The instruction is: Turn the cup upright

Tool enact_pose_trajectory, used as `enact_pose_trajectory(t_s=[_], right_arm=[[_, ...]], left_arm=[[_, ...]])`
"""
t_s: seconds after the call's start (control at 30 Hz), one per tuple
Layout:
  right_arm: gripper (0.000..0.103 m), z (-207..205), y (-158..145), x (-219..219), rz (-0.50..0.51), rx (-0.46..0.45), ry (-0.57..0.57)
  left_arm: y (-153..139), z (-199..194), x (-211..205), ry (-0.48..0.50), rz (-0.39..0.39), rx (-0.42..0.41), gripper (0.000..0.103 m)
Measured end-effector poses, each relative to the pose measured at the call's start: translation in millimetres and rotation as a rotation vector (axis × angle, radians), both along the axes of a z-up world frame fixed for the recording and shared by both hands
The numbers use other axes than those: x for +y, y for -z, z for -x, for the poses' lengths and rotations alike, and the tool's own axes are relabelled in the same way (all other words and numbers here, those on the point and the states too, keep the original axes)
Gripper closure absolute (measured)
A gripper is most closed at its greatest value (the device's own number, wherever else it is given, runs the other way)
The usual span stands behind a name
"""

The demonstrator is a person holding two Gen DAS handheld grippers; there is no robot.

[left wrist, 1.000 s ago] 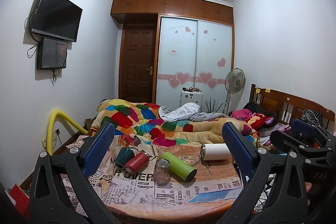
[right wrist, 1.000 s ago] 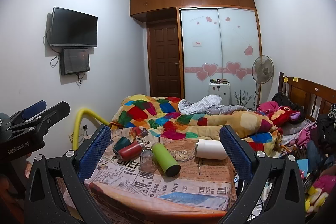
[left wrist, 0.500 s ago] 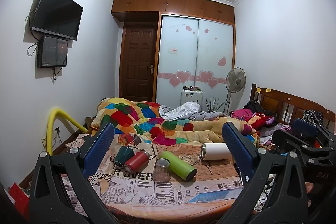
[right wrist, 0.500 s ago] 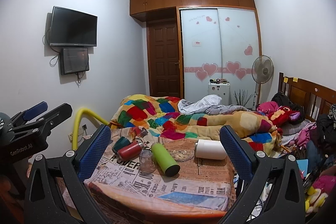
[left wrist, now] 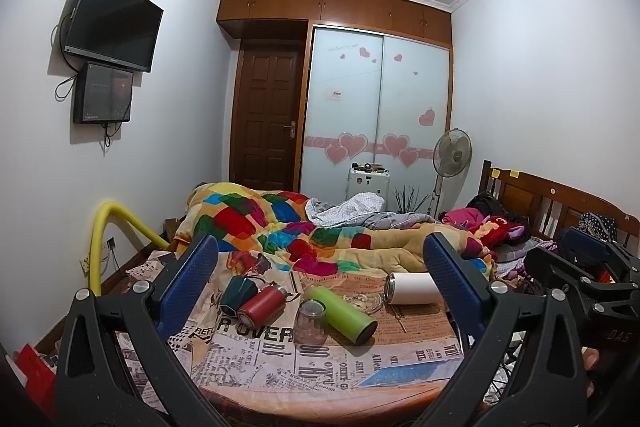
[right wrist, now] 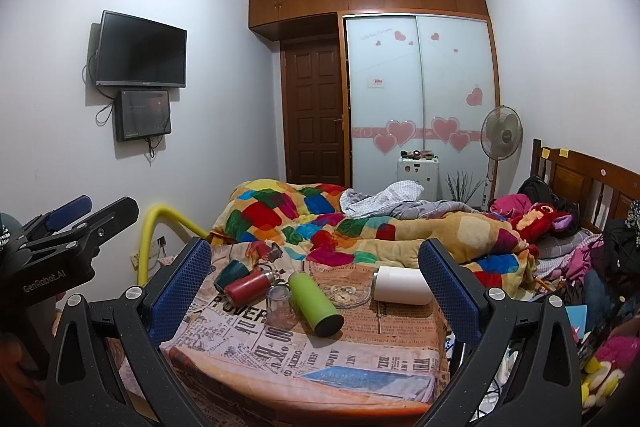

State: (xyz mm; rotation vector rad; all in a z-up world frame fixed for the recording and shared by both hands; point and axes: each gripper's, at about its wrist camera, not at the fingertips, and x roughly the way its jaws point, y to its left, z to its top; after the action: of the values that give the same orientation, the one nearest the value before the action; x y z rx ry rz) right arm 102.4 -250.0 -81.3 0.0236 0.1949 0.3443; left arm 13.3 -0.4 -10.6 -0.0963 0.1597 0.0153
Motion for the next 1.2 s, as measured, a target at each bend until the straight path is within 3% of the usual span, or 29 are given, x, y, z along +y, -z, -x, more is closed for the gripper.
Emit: enact_pose_trajectory(t_s=[0.73, 1.0, 1.2], right_arm=[[0.000, -10, 2, 8, 0.007, 0.022, -0.008], [0.000, -40, 20, 12, 0.027, 0.106, -0.004], [0.000, -81, 48, 17, 0.067, 0.219, 0.012]], left_arm=[[2, 3, -2, -0.001, -0.002, -0.001, 0.000], [18, -19, 11, -0.023, 0.008, 0.052, 0.000], [48, -63, 32, -0.044, 0.046, 0.160, 0.000]])
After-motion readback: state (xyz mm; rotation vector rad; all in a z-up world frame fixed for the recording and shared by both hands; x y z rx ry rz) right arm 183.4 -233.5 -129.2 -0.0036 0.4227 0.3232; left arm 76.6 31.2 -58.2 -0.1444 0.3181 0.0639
